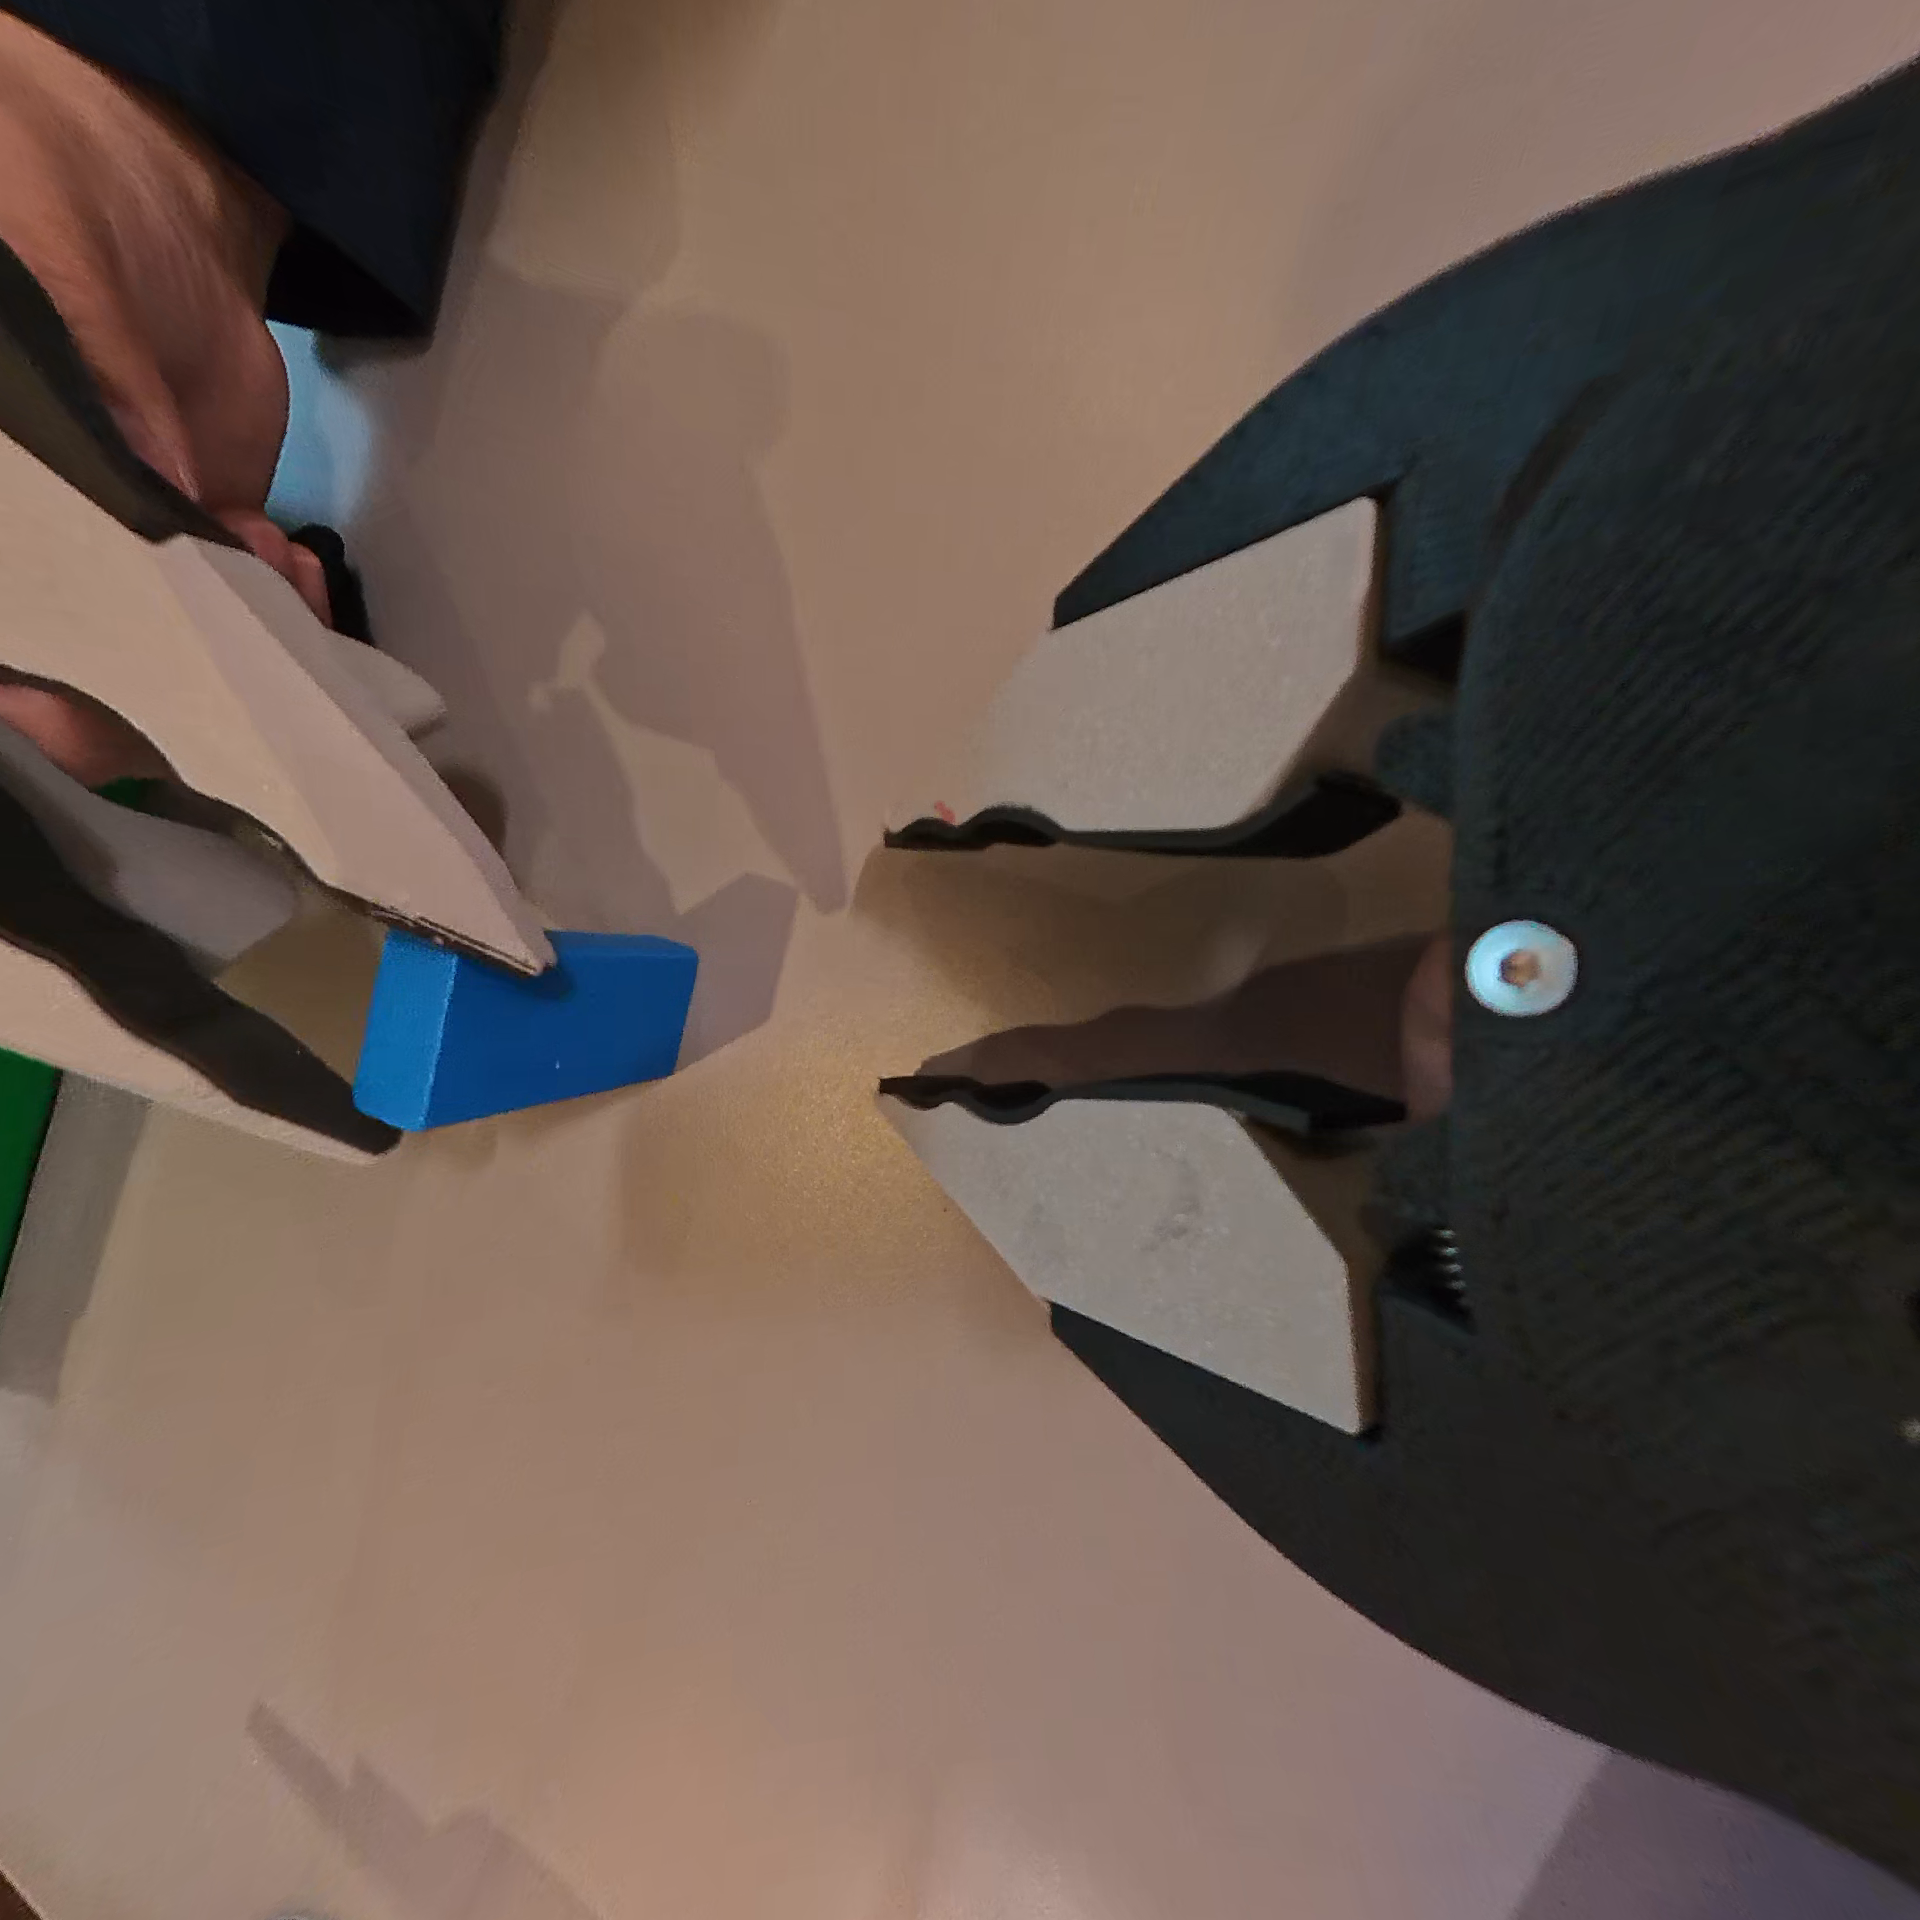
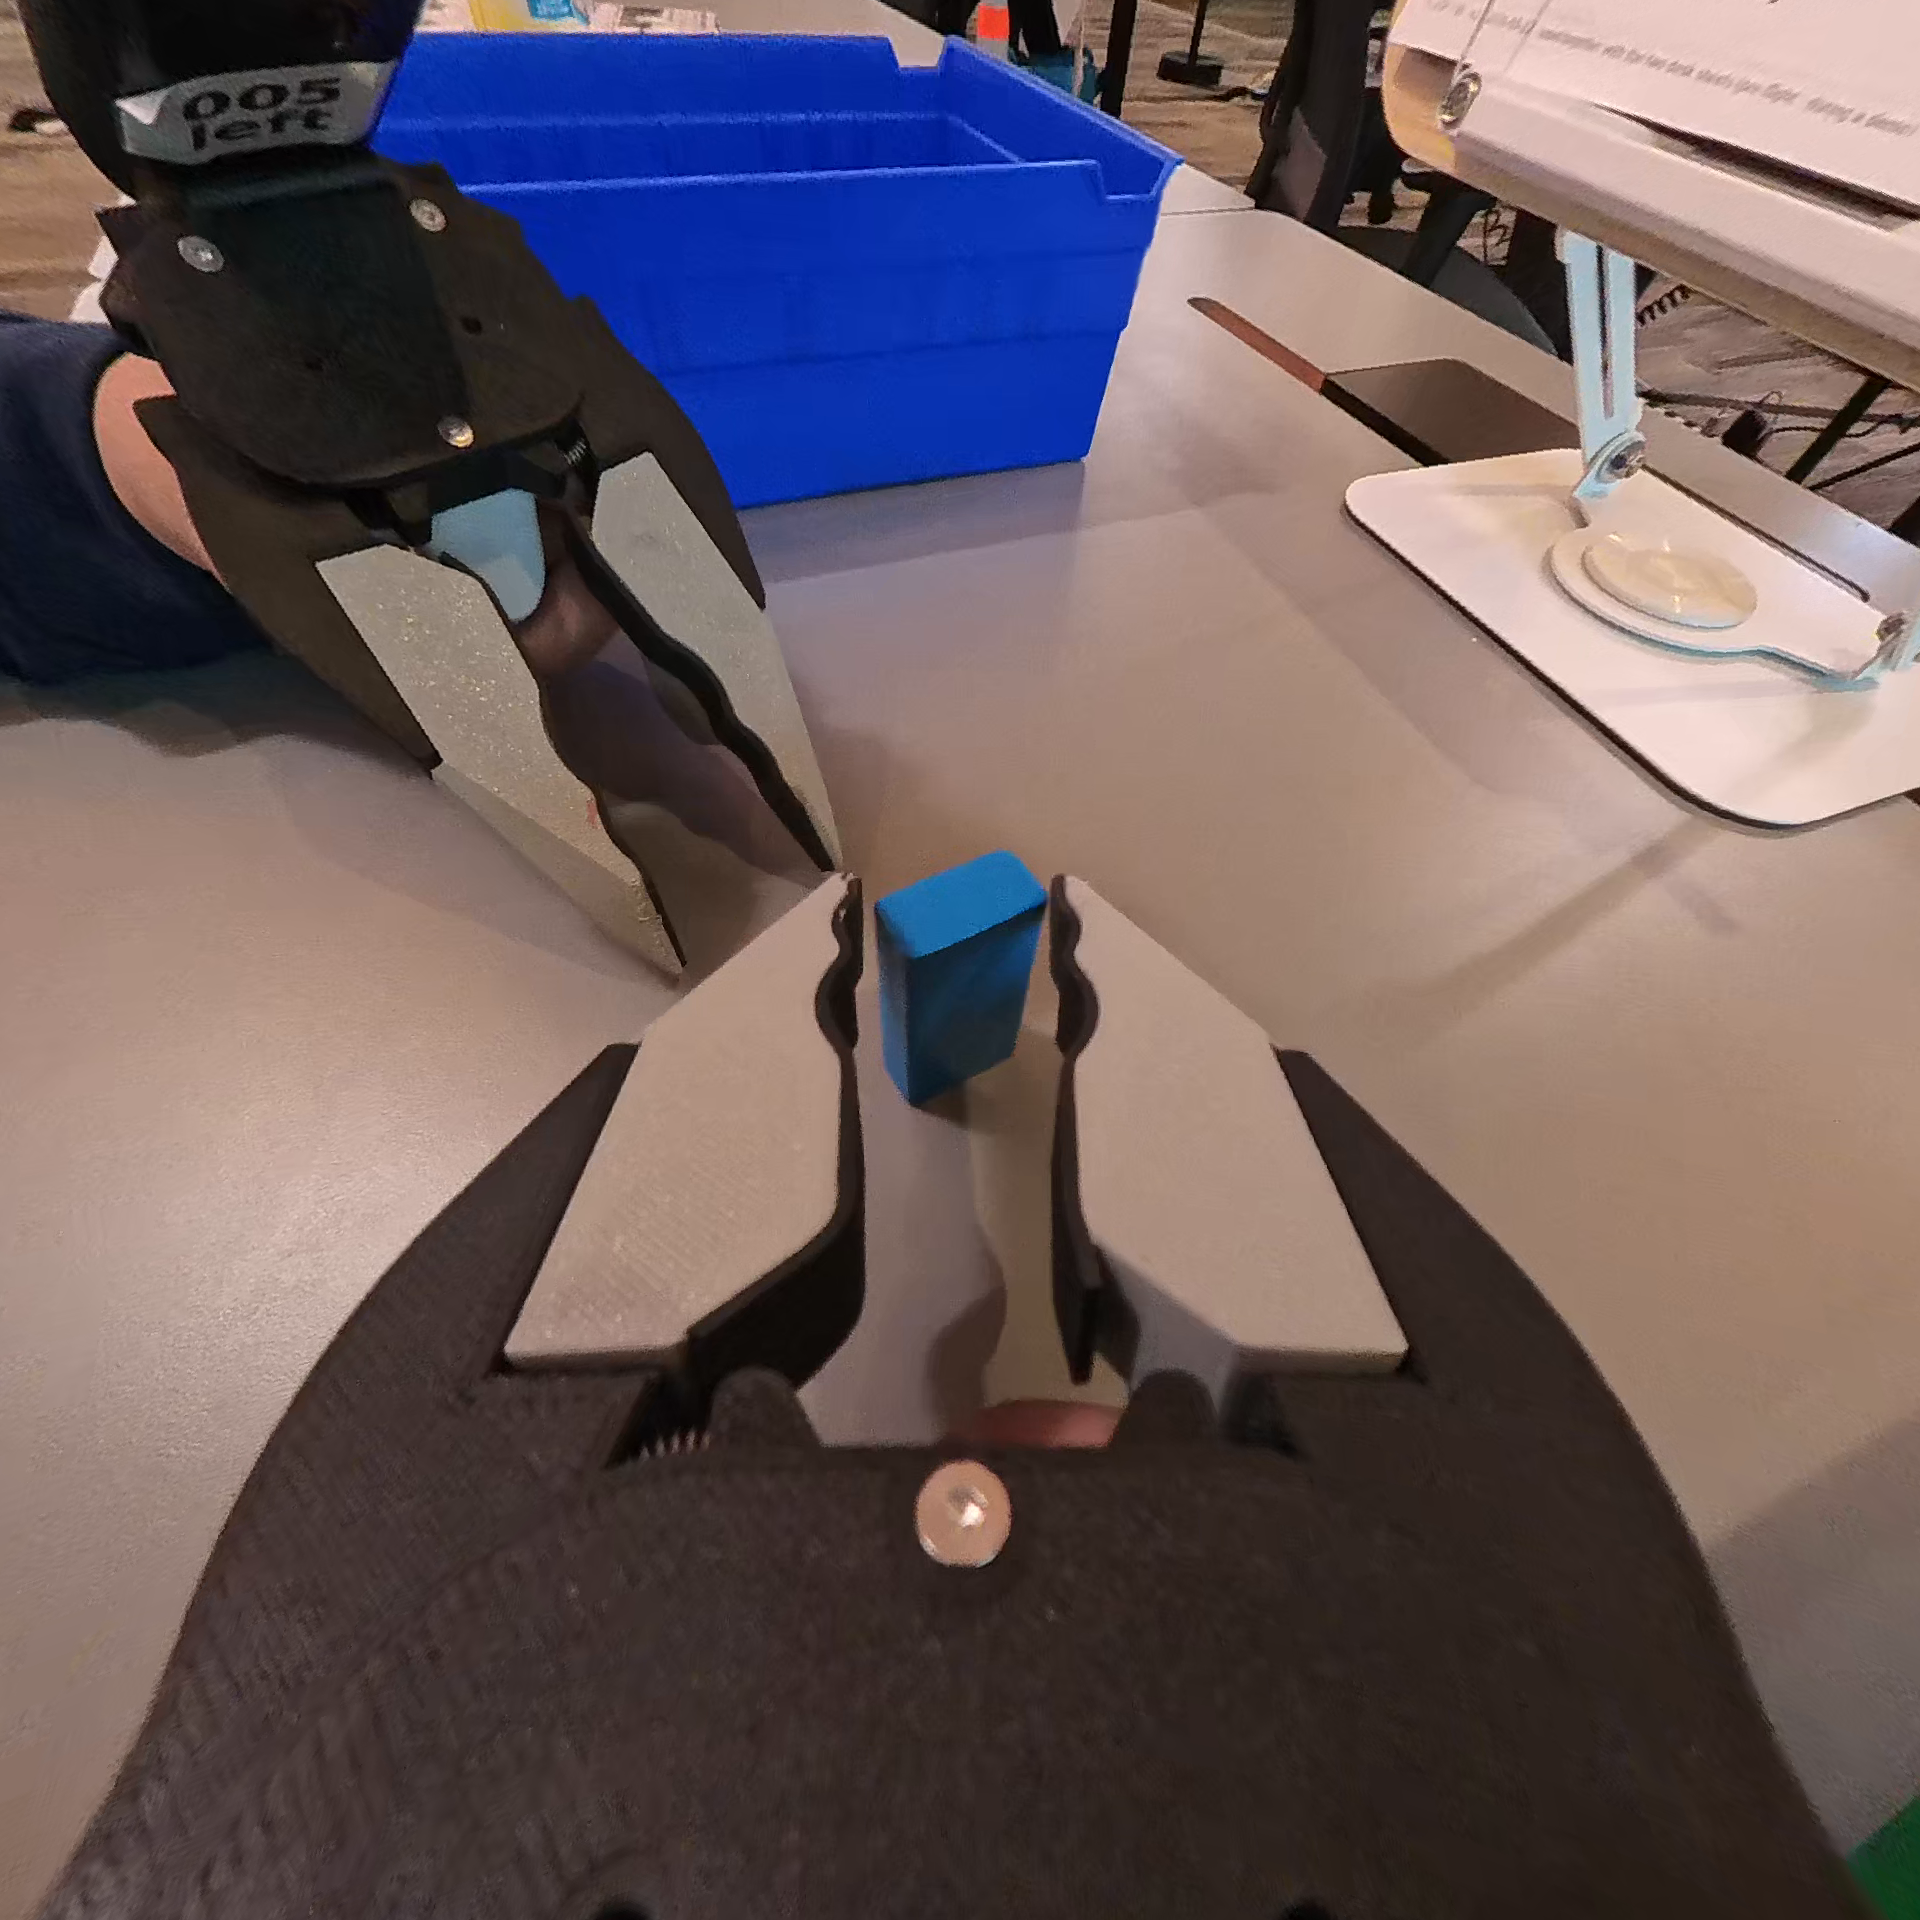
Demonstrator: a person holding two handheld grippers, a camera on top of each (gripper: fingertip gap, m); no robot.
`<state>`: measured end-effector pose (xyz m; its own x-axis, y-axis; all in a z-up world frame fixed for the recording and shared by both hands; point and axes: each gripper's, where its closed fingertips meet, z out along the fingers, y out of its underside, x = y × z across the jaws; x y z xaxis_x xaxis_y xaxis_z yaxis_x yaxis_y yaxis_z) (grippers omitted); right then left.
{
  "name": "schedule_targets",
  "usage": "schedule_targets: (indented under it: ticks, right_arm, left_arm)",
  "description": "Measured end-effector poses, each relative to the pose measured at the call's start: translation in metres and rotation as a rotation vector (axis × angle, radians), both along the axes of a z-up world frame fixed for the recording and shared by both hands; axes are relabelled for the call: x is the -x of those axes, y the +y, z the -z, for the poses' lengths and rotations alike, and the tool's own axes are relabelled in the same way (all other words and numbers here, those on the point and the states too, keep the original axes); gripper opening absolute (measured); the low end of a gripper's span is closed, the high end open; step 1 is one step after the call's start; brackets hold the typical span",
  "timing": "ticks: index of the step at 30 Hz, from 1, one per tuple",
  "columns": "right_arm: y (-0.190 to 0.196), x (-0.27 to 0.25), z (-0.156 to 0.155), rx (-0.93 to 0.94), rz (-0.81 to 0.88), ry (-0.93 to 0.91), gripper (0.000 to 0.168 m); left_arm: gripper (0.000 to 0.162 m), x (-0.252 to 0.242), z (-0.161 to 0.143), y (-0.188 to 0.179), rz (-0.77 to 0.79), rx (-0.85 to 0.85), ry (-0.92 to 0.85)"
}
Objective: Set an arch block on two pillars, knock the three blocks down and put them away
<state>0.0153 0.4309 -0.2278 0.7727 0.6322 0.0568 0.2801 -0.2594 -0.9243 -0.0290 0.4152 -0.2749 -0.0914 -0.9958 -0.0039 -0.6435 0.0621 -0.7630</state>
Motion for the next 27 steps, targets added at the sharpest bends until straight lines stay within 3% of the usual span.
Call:
schedule_targets:
  ticks: [14,21,24,27]
  right_arm:
    - [0.005,-0.002,-0.001,-0.024,0.051,-0.026,0.037]
    - [0.004,-0.005,-0.025,-0.122,0.081,0.007,0.043]
    - [0.002,-0.007,-0.036,-0.176,0.100,0.019,0.044]
    - [0.000,-0.006,-0.040,-0.197,0.107,0.025,0.045]
  left_arm:
    - [0.042,0.001,0.003,0.000,-0.002,0.006,0.018]
    - [0.042,0.000,-0.002,-0.006,0.006,0.013,-0.003]
    - [0.041,-0.003,-0.033,-0.015,-0.022,0.013,-0.134]
    - [0.044,0.016,-0.092,-0.010,-0.170,-0.001,-0.296]
